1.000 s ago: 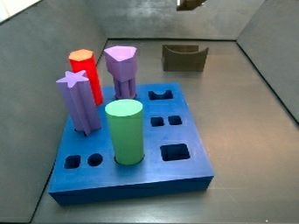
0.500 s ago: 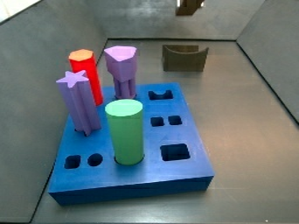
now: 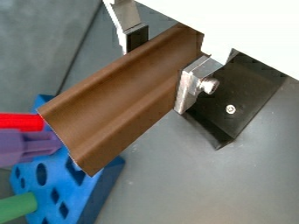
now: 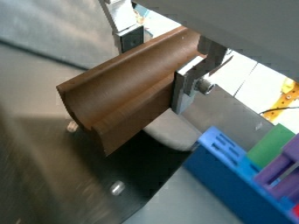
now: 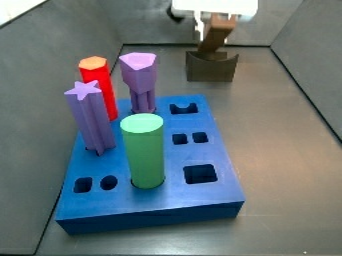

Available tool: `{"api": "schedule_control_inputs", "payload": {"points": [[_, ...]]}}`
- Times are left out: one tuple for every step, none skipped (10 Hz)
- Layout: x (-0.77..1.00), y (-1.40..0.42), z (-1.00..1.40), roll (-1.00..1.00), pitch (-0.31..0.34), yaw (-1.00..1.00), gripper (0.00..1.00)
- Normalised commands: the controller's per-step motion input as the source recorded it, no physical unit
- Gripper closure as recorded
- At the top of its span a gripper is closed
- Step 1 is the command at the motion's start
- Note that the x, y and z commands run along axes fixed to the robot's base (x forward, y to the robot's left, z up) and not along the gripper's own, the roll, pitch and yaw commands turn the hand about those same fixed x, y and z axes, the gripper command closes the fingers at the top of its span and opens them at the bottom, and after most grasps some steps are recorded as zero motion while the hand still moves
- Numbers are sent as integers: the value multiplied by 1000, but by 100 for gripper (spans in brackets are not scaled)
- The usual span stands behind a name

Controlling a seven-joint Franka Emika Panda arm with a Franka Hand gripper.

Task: Pick up the arch object. Move up. Place the arch object on the fixture. Regrasp the arch object. Move to above the board. Insert the arch object.
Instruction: Place the arch object on the fixture.

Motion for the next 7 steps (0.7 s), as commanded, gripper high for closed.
{"api": "schedule_control_inputs", "payload": {"points": [[150,120,-851,-157,35,-259,100],[125,95,-617,-111,17,-230,100],[114,70,-402,-77,-2,-200,100],[78,57,-196,-40,-15,-159,100],[64,37,-191,-33,-28,-132,100],[65,36,-190,-36,-30,-103,100],[65,35,-189,-36,-30,-86,100]]}}
